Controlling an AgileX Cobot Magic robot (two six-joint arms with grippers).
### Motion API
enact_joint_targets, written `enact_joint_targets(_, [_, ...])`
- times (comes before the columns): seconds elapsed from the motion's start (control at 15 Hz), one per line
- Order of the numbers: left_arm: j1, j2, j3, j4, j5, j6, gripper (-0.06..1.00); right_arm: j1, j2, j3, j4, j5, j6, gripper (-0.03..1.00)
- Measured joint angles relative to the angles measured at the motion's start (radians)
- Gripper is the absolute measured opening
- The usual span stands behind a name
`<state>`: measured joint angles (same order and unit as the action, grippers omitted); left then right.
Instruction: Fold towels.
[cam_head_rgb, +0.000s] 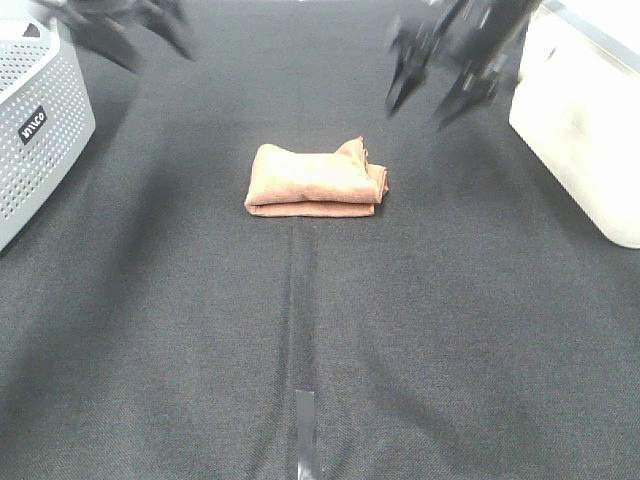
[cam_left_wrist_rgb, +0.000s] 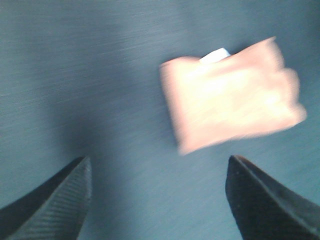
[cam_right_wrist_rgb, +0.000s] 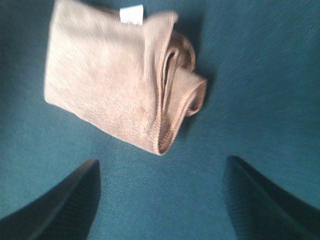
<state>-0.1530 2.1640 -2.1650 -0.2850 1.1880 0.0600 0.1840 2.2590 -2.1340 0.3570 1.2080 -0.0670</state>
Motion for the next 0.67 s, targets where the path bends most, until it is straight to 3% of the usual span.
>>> enact_joint_targets(0.13, [0.0, -0.072, 0.025, 0.106, 0.021, -0.016, 0.71, 0.0, -0.086, 0.047, -0.026, 0.0, 0.004, 0.66])
enact_joint_targets(0.33, [0.0, -0.163, 0.086, 0.167, 0.021, -0.021, 0.71, 0.0, -0.199, 0.146, -0.065, 0.001, 0.004, 0.66])
enact_joint_targets(0.67, [0.0, -0.526, 0.471, 0.183, 0.022, -0.021, 0.71, 0.0, -0.59, 0.599, -0.153, 0.001, 0.005, 0.66])
